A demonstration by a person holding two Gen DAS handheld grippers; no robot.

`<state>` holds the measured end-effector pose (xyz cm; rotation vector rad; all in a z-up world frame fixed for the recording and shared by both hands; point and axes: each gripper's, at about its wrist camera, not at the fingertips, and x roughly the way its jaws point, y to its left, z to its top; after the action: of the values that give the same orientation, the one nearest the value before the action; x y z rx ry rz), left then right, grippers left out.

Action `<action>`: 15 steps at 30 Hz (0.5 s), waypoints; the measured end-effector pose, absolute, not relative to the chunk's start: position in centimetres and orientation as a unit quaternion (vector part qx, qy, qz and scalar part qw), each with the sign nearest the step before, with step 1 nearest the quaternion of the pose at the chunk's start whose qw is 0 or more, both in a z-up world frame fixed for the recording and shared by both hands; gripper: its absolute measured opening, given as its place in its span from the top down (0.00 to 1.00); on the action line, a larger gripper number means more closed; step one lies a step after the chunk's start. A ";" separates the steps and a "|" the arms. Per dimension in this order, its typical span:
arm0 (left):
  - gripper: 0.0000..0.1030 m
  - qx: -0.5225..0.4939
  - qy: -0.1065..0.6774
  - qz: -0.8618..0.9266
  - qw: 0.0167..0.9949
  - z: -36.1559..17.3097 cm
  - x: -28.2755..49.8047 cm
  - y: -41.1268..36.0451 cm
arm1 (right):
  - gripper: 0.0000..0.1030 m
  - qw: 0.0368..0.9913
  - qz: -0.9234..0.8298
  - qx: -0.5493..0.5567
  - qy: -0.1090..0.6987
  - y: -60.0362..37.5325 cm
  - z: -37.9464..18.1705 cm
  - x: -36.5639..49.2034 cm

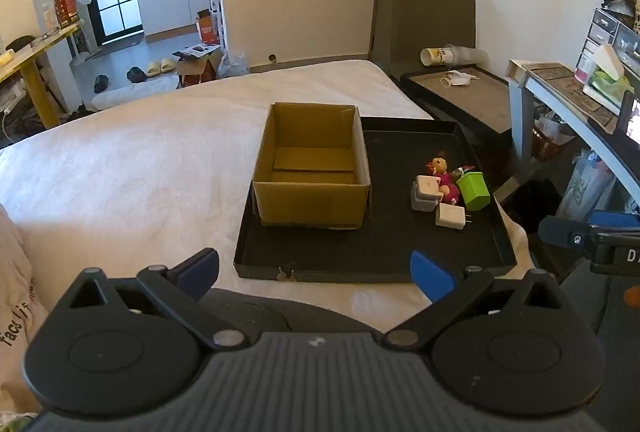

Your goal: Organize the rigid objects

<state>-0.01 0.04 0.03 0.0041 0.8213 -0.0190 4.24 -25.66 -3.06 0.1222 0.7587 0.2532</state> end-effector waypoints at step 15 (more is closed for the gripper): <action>0.02 -0.004 0.401 -0.012 0.916 0.5 -0.2 -0.3 | 0.00 0.917 0.111 0.041 0.381 -25.1 -1.8 3.8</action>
<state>-0.23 -0.34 0.51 -0.0076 0.8257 -0.0251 3.83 -25.13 -1.81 0.0835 0.7847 0.2275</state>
